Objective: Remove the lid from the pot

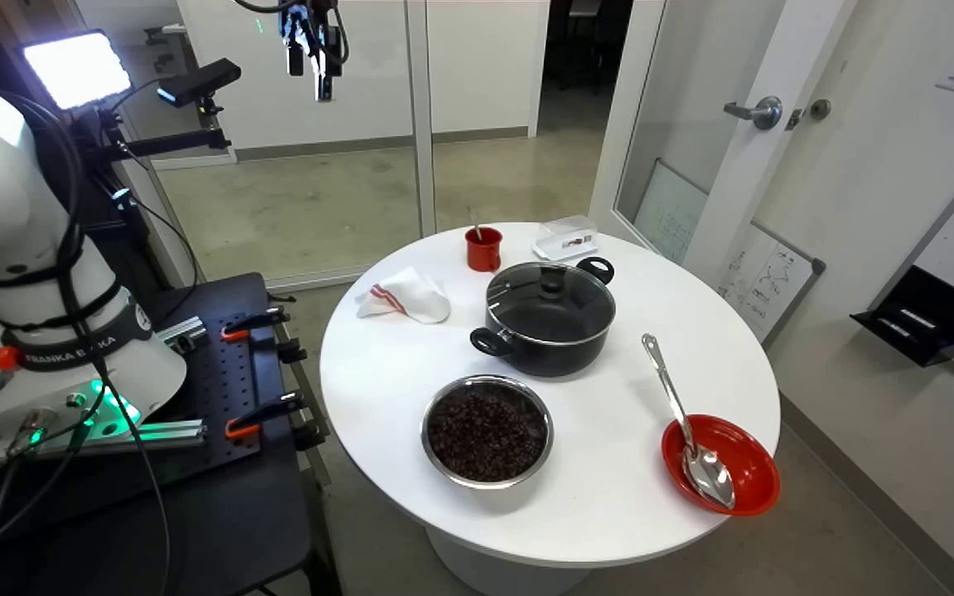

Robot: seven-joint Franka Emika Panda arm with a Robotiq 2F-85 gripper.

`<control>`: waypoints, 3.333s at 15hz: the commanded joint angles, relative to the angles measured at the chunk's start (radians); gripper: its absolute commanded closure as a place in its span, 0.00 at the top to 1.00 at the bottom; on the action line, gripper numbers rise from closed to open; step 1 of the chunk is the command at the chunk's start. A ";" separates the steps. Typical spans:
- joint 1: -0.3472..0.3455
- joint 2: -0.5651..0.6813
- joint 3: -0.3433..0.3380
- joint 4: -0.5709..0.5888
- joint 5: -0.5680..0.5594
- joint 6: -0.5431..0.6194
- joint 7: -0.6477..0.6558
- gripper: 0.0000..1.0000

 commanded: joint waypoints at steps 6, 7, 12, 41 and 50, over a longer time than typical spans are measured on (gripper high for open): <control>-0.016 0.000 0.014 0.002 0.006 -0.003 -0.005 1.00; -0.016 0.000 0.014 0.002 0.006 -0.003 -0.005 1.00; -0.048 0.013 0.033 0.001 -0.012 0.129 0.066 1.00; -0.202 0.791 -0.138 0.226 -0.267 0.933 0.458 1.00; -0.176 0.831 -0.153 0.260 -0.188 0.929 0.431 1.00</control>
